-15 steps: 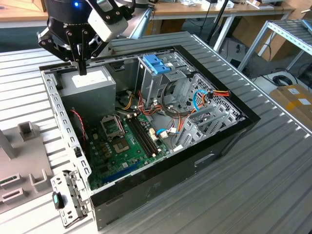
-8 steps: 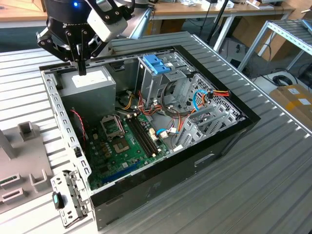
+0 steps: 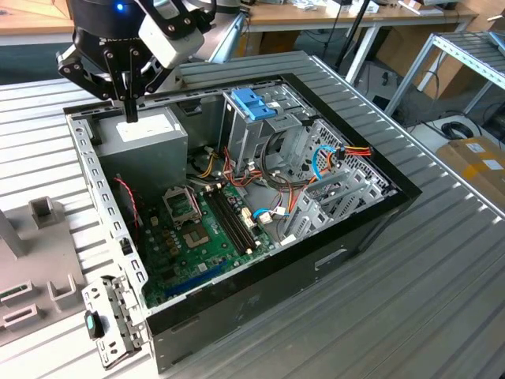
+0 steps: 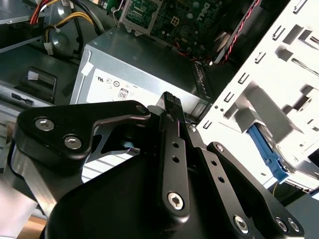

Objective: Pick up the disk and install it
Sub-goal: 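Reach for the disk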

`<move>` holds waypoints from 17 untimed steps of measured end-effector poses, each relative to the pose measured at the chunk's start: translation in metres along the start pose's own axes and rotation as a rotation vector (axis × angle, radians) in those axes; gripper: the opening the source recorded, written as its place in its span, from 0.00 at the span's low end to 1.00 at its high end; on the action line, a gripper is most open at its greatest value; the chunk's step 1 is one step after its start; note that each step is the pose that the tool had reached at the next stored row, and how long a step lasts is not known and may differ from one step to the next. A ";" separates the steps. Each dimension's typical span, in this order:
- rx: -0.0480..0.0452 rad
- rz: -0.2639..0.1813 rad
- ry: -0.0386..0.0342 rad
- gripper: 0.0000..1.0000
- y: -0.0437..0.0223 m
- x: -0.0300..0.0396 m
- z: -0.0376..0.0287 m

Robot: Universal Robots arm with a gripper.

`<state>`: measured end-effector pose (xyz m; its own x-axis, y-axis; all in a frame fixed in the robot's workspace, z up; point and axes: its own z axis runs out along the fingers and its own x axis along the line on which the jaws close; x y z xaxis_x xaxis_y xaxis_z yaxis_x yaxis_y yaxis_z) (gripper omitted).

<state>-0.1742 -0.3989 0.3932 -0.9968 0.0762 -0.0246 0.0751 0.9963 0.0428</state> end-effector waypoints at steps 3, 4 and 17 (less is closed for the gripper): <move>0.0002 0.000 0.0000 0.10 0.0000 0.0007 0.0000; 0.0002 0.000 -0.0001 0.10 -0.0001 0.0010 0.0000; 0.0002 0.000 -0.0001 0.10 -0.0003 0.0044 -0.0001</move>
<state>-0.1786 -0.3989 0.3932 -0.9968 0.0762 -0.0246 0.0751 0.9963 0.0426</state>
